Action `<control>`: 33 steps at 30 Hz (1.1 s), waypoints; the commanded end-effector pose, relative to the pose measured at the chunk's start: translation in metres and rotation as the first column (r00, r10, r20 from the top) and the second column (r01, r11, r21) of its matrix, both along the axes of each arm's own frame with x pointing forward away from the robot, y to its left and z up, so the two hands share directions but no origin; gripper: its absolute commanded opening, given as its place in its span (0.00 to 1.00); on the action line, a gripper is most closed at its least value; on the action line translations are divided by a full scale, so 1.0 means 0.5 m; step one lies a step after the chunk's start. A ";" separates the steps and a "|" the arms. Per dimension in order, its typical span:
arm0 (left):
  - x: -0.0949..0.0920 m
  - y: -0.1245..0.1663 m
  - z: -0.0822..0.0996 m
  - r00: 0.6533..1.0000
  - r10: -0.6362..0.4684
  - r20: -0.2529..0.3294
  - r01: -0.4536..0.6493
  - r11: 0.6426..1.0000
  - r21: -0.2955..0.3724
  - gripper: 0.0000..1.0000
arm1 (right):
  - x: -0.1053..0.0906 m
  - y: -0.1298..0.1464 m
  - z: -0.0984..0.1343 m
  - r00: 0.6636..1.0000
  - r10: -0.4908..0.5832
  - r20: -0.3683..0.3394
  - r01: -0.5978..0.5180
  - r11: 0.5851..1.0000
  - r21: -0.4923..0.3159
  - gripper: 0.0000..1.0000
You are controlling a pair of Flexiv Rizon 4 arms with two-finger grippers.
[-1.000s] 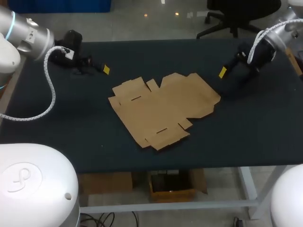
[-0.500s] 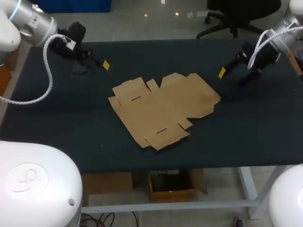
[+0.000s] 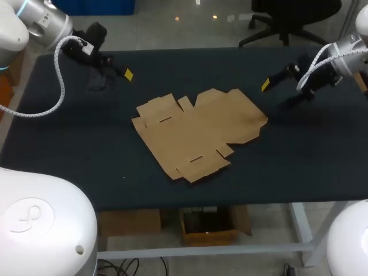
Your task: Assemble the packaging by folding the flat box into shape, placing the metal phone stand inside, and closing the box properly
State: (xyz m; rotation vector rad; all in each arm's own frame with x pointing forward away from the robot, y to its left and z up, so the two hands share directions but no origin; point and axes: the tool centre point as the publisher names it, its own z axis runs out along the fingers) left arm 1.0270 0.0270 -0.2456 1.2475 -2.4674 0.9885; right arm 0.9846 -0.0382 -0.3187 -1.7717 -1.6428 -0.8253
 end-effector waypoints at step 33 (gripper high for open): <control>0.064 -0.050 -0.205 0.945 -0.211 -0.250 0.188 0.976 -0.114 1.00 | -0.075 0.014 -0.015 0.996 -0.009 -0.093 0.021 0.992 0.122 1.00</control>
